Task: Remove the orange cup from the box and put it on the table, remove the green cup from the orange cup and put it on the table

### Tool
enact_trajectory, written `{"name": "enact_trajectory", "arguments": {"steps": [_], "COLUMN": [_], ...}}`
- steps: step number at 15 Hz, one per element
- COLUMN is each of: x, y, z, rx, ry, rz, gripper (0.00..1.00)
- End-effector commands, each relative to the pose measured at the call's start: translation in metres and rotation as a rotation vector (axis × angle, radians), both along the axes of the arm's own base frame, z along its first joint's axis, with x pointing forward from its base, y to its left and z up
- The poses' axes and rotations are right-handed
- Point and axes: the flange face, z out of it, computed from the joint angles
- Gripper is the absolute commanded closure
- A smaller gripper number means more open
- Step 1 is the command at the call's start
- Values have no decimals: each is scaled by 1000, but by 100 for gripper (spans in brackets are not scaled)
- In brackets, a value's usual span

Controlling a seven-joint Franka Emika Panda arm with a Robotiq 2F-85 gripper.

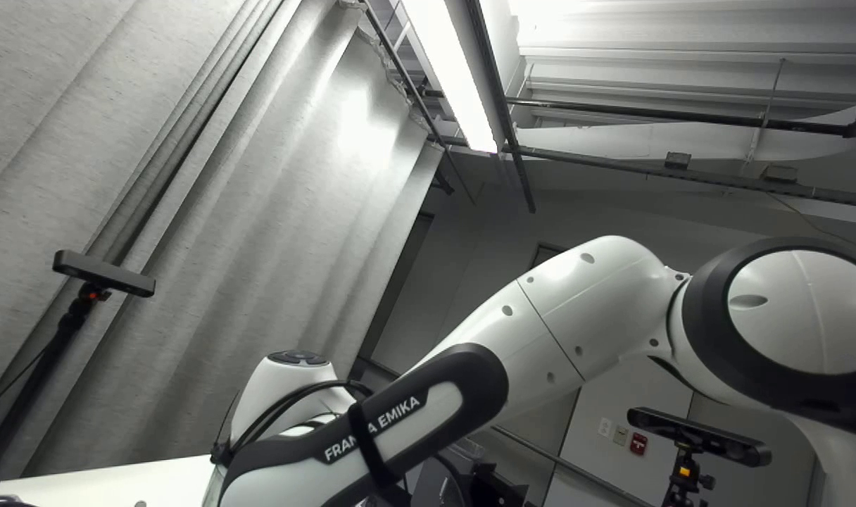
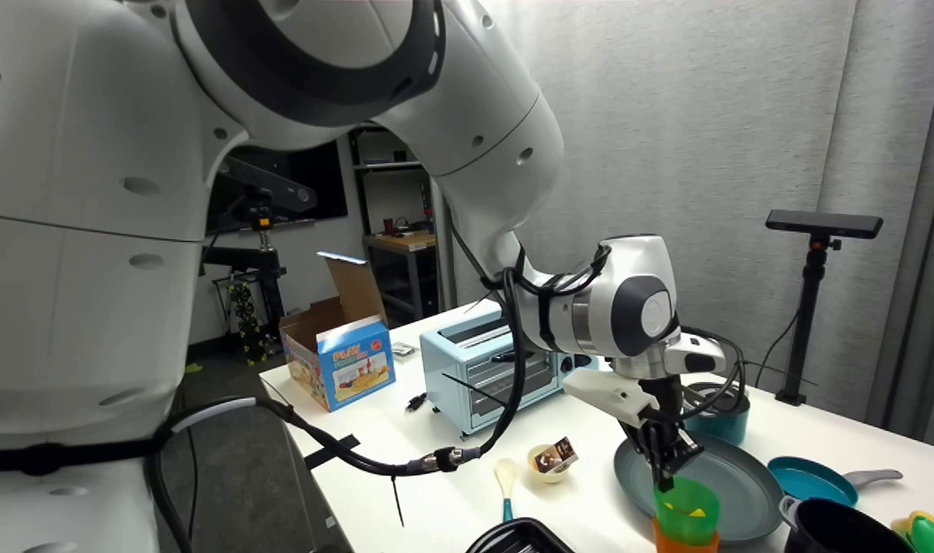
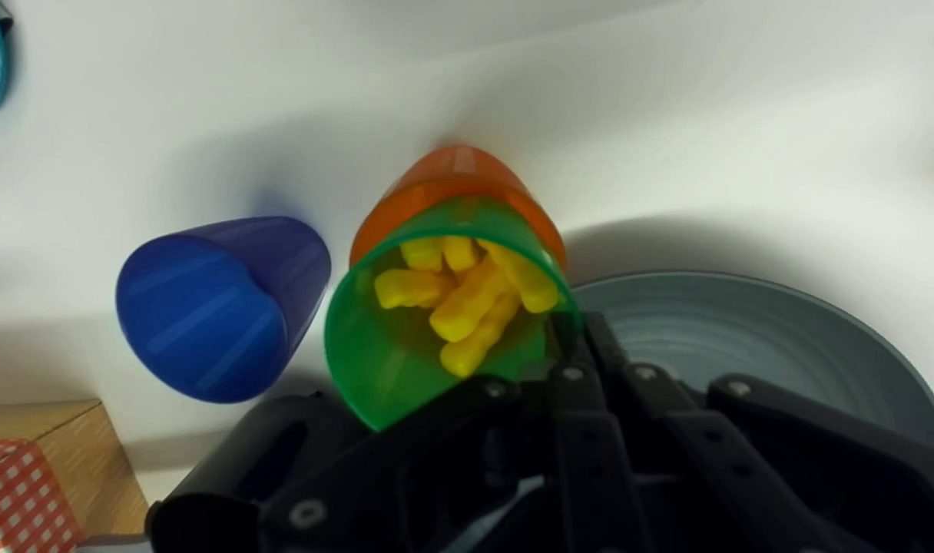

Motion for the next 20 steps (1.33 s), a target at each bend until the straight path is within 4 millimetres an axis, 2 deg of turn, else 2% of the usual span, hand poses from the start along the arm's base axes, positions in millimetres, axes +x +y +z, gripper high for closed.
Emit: {"name": "enact_trajectory", "arguments": {"steps": [1,10,20], "x": [-7,-17,-38], "y": [6,13,25], "z": [14,32,44], "rx": [-10,-35,-67], "ry": [-39,-80,-79], "rz": [-13,-30,-42], "gripper": [99,99,99]}}
